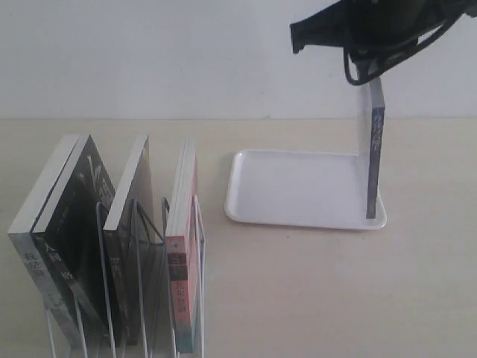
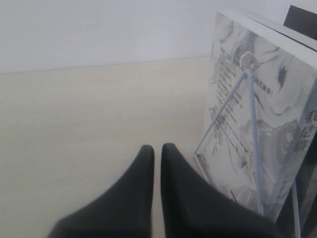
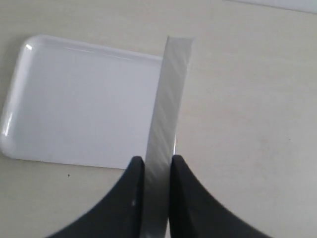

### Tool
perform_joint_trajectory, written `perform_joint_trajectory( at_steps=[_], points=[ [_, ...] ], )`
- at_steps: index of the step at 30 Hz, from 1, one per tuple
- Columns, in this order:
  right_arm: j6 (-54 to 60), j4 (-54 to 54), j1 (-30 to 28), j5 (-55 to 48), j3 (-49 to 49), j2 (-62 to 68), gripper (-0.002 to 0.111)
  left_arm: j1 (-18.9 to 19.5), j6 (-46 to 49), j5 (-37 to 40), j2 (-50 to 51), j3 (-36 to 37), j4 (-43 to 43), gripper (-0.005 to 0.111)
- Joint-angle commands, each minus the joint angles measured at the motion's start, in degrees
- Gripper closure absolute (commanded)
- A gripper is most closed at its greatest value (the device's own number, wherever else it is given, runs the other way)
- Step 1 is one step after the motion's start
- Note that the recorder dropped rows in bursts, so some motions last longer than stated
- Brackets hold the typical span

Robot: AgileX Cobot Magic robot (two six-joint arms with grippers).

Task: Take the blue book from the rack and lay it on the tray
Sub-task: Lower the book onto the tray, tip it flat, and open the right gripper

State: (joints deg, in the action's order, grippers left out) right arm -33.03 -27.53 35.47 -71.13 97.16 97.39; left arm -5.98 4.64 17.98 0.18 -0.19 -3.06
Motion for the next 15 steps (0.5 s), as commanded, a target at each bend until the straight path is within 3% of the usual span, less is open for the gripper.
perform_joint_trajectory(
  at_steps=[1, 7, 15],
  points=[
    [-2.7, -7.4, -0.3, 1.2, 0.1, 4.6, 0.109, 0.2, -0.4, 0.0, -0.2, 0.2, 0.0, 0.102],
    [-3.9, -9.0, -0.5, 9.1, 0.1, 8.5, 0.109, 0.2, -0.4, 0.0, -0.2, 0.2, 0.0, 0.102],
    [-2.5, -11.3, -0.6, 9.3, 0.1, 13.7, 0.109, 0.2, -0.4, 0.0, -0.2, 0.2, 0.0, 0.102]
  ],
)
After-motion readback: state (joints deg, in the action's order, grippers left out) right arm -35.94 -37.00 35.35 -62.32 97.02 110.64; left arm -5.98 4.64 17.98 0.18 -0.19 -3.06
